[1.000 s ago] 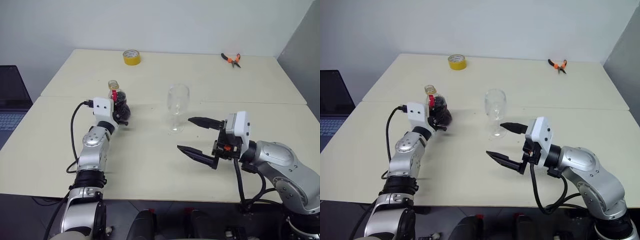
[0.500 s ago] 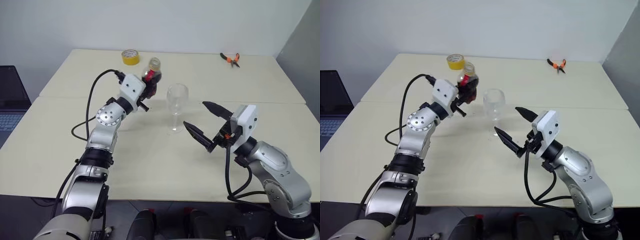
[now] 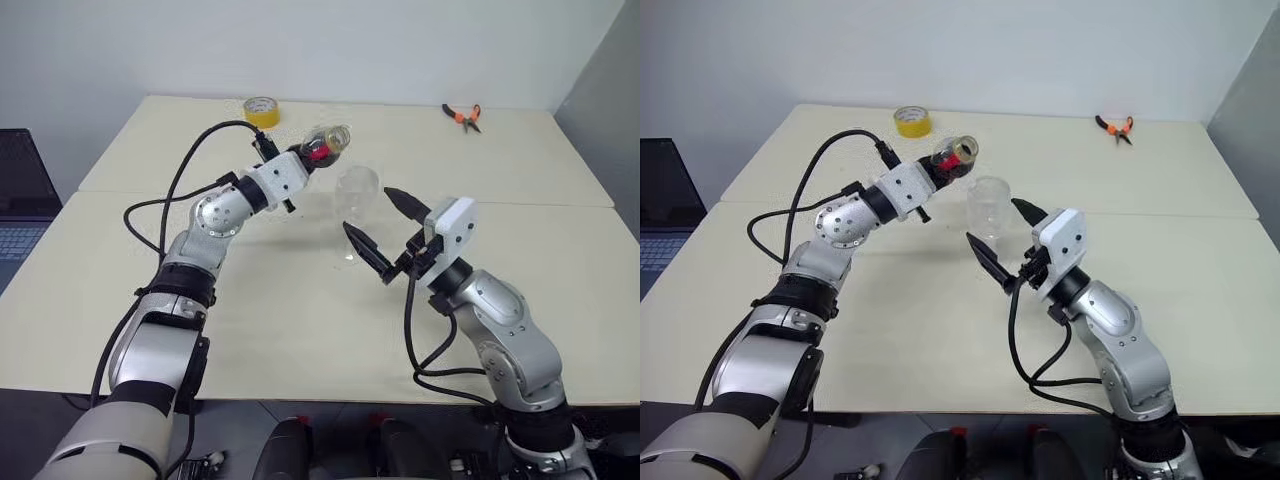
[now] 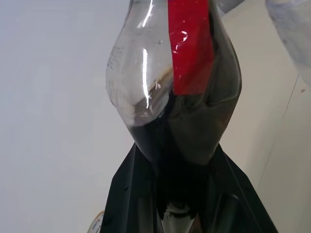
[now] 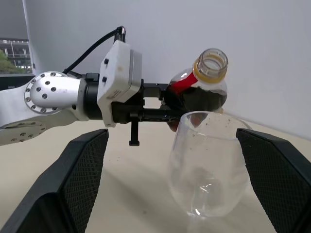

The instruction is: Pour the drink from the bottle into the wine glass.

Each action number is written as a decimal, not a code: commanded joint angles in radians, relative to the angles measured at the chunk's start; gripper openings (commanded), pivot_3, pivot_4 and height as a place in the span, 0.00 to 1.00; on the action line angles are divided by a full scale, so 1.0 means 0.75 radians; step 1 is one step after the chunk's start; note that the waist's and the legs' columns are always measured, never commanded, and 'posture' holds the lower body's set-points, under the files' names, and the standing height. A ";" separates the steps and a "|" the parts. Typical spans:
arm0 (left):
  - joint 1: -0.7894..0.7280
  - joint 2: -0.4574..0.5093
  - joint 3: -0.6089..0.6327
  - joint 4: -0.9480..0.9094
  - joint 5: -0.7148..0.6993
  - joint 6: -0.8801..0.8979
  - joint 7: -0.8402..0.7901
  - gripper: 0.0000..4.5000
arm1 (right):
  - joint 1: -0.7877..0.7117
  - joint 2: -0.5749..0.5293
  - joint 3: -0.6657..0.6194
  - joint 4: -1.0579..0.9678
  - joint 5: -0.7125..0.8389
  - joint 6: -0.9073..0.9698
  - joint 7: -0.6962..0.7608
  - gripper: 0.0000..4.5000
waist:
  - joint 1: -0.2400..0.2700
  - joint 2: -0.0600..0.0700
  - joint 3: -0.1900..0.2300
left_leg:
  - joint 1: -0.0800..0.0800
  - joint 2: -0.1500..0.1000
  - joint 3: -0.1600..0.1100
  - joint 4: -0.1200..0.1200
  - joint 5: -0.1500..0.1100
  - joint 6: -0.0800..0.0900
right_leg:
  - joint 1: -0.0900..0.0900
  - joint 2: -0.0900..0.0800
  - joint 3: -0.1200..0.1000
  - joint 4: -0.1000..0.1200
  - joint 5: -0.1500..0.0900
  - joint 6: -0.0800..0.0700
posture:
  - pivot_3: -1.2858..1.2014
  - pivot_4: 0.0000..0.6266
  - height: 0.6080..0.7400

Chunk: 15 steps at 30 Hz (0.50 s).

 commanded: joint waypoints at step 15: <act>-0.242 0.144 -0.152 0.149 0.364 -0.318 0.336 0.14 | -0.063 0.047 -0.057 0.060 -0.057 -0.048 -0.071 1.00 | 0.000 0.000 0.000 | -0.005 -0.001 0.000 0.001 0.001 -0.001 | -0.005 0.000 -0.002 0.002 0.000 0.000 | 0.52 0.24 1.00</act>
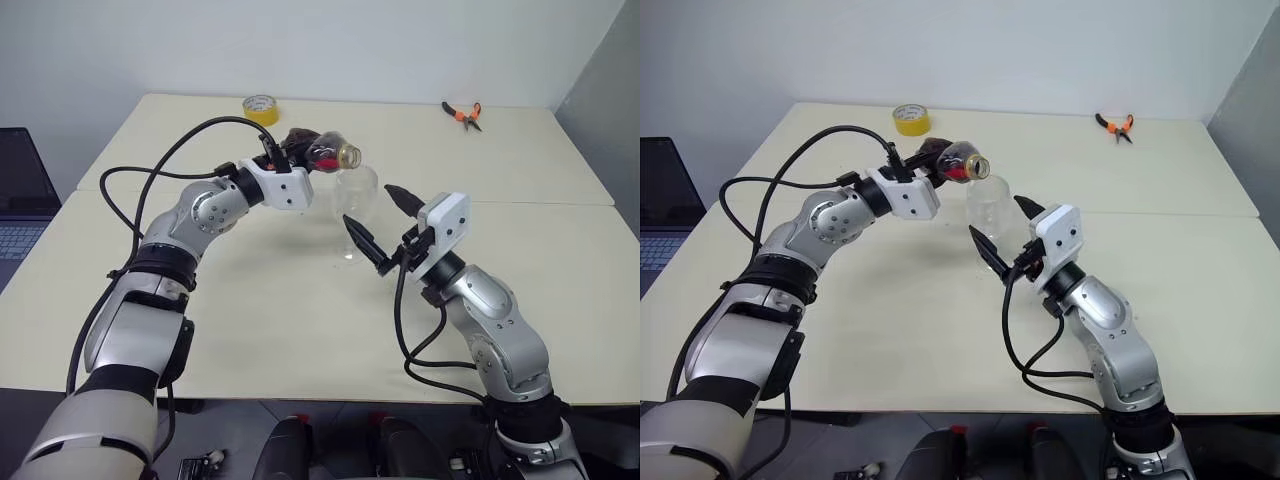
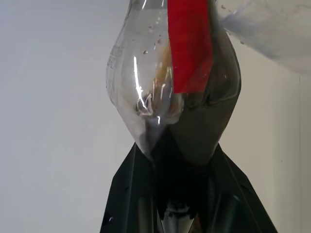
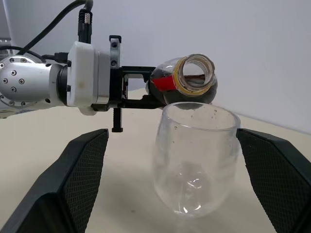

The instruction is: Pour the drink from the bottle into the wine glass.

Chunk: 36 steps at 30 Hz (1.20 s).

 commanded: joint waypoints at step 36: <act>-0.222 0.159 -0.164 0.043 0.329 -0.083 0.373 0.14 | -0.048 -0.008 -0.046 0.028 -0.011 -0.010 0.006 1.00 | -0.001 0.000 0.000 | 0.000 0.000 0.002 0.000 0.003 -0.005 | -0.001 0.000 -0.001 0.001 0.000 0.000 | 0.52 0.24 1.00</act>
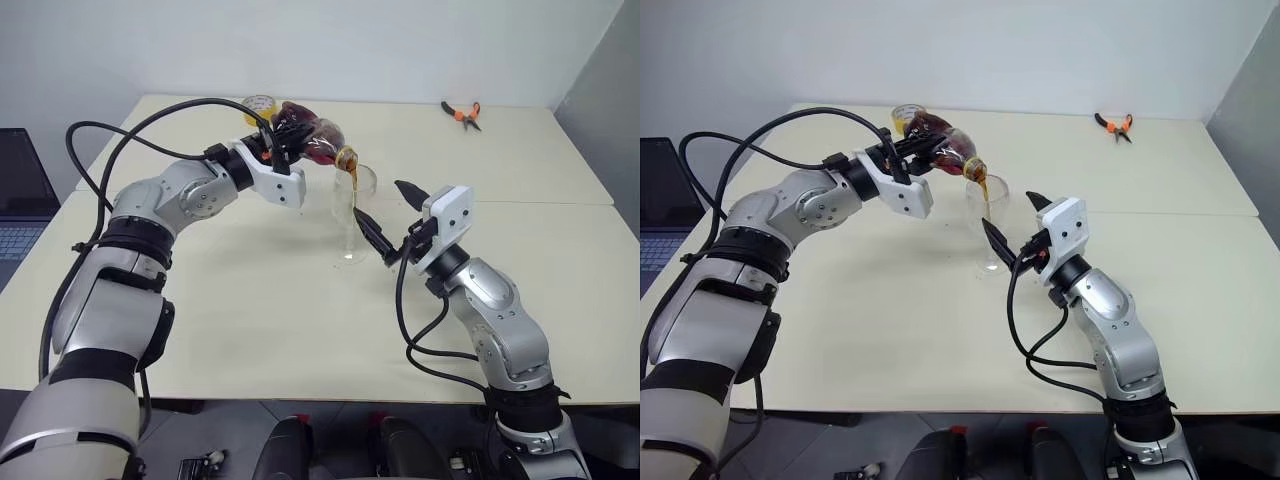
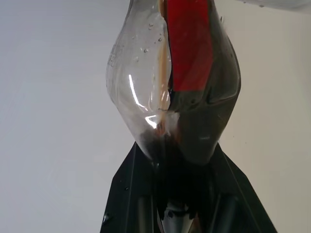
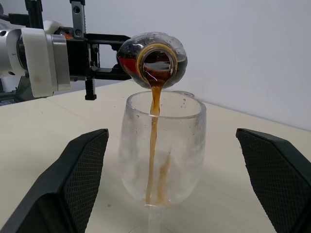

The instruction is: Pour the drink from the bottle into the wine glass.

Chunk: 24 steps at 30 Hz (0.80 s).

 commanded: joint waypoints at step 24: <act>-0.127 0.038 -0.042 0.055 0.042 0.006 0.122 0.12 | 0.036 -0.025 0.005 -0.107 0.044 0.058 0.049 1.00 | -0.001 0.000 0.000 | 0.000 0.000 0.001 0.001 0.000 0.000 | 0.000 0.000 0.000 0.001 0.000 0.000 | 0.52 0.24 1.00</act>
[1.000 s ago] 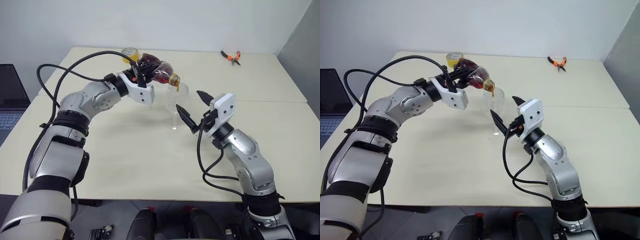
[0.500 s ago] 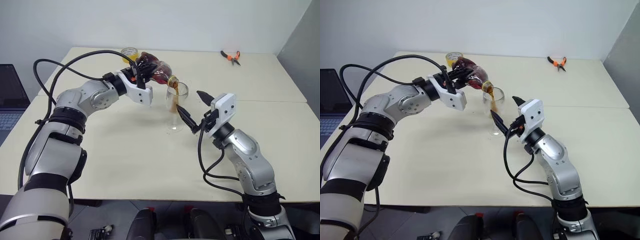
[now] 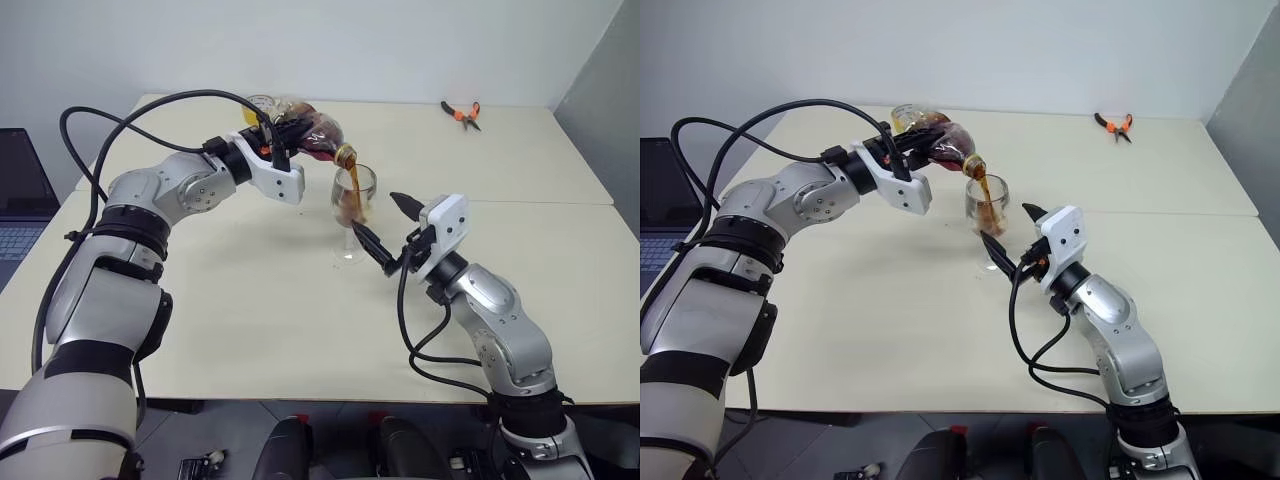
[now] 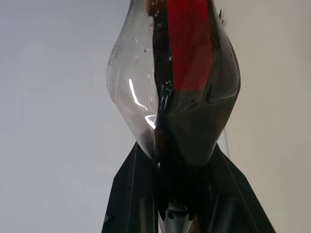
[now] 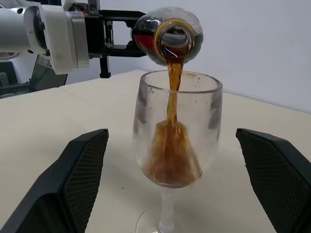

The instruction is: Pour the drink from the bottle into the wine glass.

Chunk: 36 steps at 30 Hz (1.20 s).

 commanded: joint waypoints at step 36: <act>-0.035 0.025 0.025 -0.001 -0.045 0.020 0.035 0.11 | -0.004 0.009 -0.003 -0.090 0.023 0.021 0.005 1.00 | -0.001 0.000 0.000 | 0.000 0.000 0.000 0.001 0.000 0.000 | 0.000 0.000 0.000 0.001 0.000 0.000 | 0.52 0.24 1.00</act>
